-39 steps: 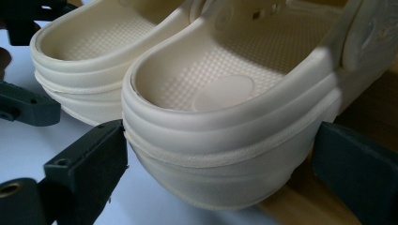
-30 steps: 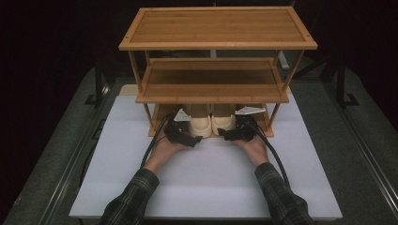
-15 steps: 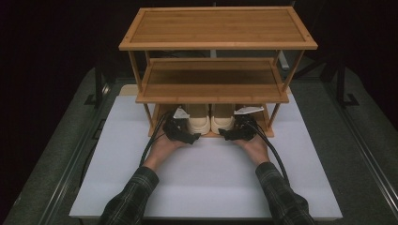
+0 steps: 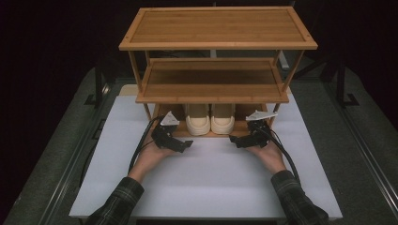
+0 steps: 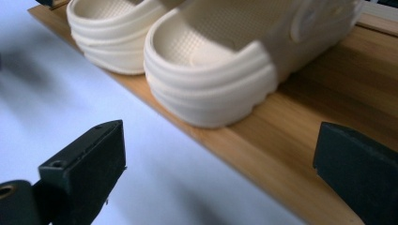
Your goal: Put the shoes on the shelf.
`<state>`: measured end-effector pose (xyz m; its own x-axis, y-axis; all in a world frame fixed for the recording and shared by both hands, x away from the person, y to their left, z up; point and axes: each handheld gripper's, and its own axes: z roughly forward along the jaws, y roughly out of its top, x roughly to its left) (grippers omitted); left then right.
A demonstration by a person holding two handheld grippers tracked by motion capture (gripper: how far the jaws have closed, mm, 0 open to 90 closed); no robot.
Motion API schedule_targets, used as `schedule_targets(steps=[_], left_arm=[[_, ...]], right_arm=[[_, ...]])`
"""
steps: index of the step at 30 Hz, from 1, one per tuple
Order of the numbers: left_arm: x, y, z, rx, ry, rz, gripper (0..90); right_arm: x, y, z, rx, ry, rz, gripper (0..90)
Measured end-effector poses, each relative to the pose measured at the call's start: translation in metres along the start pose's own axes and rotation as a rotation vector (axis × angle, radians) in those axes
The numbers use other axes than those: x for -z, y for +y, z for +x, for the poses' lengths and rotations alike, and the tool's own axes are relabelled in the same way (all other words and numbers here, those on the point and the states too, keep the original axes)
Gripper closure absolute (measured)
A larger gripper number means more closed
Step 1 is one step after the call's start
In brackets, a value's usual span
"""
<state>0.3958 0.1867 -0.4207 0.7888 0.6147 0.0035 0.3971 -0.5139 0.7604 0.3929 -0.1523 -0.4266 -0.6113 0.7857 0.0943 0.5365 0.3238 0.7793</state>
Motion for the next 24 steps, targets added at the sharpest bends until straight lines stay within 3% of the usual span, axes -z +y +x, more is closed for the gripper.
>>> schedule_targets(steps=[6,11,17,24], left_arm=[[0.026,-0.013,-0.008,-0.020,0.015,-0.015,2.0],[0.050,-0.028,-0.010,-0.034,0.042,0.002,1.9],[0.075,-0.053,-0.011,-0.017,0.035,0.019,1.8],[0.100,-0.085,-0.018,-0.019,0.041,0.060,1.9]], right_arm=[[0.018,-0.015,-0.002,-0.005,-0.016,0.008,1.8],[0.037,-0.026,0.000,-0.008,-0.017,0.000,1.8],[0.064,-0.044,0.002,0.002,-0.023,-0.022,1.8],[0.090,-0.072,-0.004,0.001,-0.059,0.010,1.8]])
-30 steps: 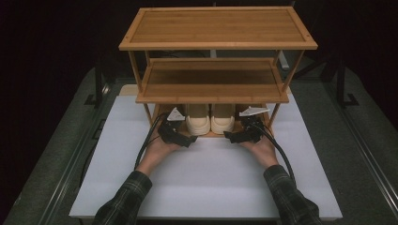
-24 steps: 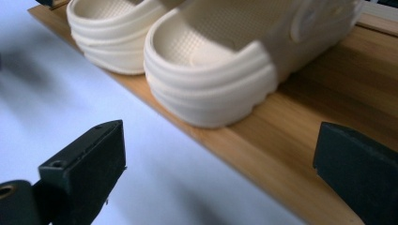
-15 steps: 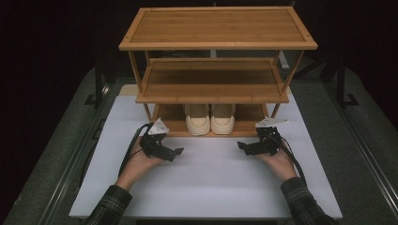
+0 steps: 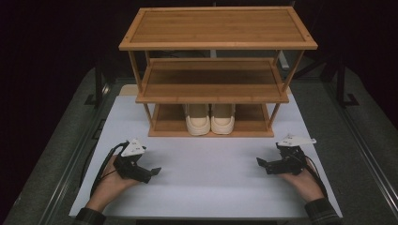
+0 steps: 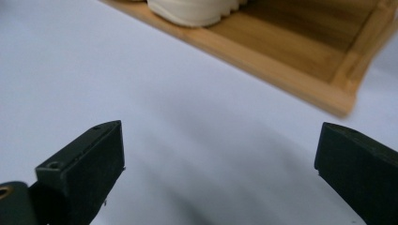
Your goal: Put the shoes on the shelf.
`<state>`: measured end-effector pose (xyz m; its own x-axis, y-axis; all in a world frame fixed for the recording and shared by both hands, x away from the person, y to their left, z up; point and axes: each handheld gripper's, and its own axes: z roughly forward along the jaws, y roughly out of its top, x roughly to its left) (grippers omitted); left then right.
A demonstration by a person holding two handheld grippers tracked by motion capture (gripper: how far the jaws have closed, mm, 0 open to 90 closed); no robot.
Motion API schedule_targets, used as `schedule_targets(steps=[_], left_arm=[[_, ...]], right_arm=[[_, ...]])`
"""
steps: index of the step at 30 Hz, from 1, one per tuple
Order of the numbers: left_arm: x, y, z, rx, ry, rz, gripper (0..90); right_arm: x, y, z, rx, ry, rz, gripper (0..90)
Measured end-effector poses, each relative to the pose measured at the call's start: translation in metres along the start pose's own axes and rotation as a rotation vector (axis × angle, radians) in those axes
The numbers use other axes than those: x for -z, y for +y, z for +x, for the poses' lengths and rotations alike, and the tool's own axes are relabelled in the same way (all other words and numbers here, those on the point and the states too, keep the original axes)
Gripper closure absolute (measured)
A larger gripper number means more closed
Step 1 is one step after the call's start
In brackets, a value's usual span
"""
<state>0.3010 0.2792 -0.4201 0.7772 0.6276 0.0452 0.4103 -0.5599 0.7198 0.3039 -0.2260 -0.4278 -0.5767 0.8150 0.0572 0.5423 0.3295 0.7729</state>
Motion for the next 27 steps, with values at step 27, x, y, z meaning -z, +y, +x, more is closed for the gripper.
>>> schedule_targets(steps=[27], left_arm=[[0.020,-0.063,0.006,0.077,0.026,0.048,1.4]], right_arm=[[0.027,-0.060,-0.018,-0.013,-0.068,0.124,1.5]])
